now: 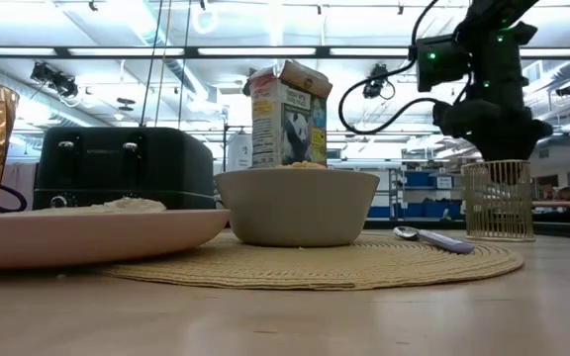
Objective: Arrange a breakfast setting
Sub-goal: Adjust the gold silverware holder, then put the yellow cup on the brown placemat to the top right of the gray bowl
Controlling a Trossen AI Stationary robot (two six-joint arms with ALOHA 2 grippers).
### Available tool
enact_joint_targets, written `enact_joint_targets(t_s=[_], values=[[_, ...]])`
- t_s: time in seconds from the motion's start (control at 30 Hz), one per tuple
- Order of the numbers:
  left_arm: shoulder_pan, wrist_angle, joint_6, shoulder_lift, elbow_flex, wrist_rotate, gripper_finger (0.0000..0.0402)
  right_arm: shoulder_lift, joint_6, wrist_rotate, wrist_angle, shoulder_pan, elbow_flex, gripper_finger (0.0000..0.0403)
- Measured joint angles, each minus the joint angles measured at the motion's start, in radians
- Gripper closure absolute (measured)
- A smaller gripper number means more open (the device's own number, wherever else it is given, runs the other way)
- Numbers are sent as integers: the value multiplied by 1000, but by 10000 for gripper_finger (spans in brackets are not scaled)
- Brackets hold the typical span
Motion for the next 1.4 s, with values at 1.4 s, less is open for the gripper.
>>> enact_joint_targets(t_s=[1.4], values=[[-111,-1113,-899,13,143,128,243,-207,89,160,-23,300,274,257]])
